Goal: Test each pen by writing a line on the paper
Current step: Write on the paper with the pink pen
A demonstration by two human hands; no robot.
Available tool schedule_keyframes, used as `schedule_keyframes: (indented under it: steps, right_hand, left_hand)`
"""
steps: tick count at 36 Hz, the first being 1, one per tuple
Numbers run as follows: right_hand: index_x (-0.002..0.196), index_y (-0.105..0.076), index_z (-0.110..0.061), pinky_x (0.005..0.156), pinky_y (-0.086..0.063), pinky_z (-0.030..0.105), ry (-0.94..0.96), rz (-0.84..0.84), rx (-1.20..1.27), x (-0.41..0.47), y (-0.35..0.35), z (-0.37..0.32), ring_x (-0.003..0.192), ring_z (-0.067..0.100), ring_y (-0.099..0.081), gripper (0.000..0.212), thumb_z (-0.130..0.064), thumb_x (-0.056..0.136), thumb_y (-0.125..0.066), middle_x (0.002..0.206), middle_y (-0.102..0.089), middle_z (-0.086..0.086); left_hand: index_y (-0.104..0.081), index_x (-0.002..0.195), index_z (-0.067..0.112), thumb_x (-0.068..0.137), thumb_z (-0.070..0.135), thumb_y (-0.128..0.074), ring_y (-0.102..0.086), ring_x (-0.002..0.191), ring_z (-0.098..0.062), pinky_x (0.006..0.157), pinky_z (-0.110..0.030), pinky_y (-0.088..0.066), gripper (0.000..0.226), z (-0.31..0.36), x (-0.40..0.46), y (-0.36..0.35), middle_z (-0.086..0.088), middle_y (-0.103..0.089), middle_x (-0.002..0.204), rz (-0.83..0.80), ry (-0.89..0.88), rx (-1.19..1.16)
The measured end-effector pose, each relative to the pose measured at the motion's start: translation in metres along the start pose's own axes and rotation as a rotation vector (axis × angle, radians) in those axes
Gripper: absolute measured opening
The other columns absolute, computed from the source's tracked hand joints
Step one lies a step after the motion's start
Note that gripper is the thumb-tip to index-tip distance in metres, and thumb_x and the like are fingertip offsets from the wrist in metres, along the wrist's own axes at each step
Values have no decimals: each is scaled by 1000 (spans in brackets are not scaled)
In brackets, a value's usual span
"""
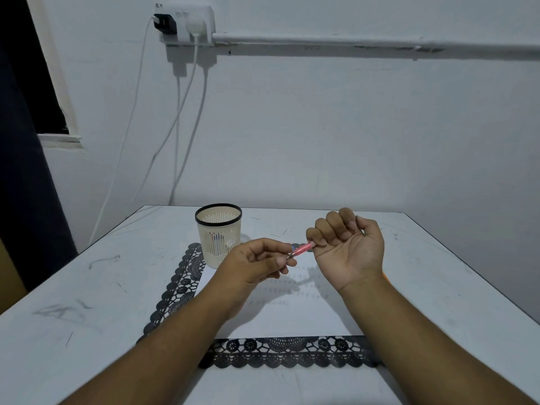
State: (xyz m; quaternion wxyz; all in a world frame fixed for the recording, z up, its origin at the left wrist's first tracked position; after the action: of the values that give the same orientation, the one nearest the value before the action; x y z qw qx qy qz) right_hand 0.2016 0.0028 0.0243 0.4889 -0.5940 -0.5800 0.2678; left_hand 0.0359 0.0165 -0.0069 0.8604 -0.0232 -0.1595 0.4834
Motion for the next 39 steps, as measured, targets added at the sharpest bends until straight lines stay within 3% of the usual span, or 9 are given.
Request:
schedule_keyframes:
  steps: [14, 29, 39]
  right_hand:
    - [69, -35, -19, 52, -28, 28, -7, 9, 24, -3, 0, 4, 59, 16, -13, 21, -30, 84, -43, 61, -23, -3]
    - [65, -32, -19, 54, -25, 30, 3, -40, -91, -3, -5, 0, 57, 18, -12, 17, -23, 80, -39, 59, -21, -2]
    - [68, -34, -19, 57, -23, 30, -8, -4, -40, -3, -1, 1, 59, 18, -13, 19, -28, 83, -41, 63, -19, -3]
  left_hand:
    - [-75, 99, 7, 77, 10, -75, -67, 79, -19, 76, -27, -54, 22, 1, 0, 0, -17, -76, 93, 4, -8, 31]
    - [-78, 90, 15, 76, 11, -76, -67, 78, -19, 77, -29, -53, 15, 1, 0, 1, -16, -76, 89, 16, -17, 55]
    - [-78, 94, 14, 89, -4, -69, -67, 80, -20, 77, -27, -53, 21, 1, 1, 3, -17, -76, 93, 10, -33, 99]
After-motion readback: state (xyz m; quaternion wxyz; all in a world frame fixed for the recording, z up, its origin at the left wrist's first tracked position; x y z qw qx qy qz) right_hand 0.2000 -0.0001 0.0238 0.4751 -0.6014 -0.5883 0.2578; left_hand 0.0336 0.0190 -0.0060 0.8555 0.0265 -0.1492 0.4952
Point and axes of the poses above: each hand's wrist, its own x-axis towards the middle knuckle, its own y-axis out of the back of the hand, z = x × y, the point moved 6 cm from there along x, towards the middle knuckle
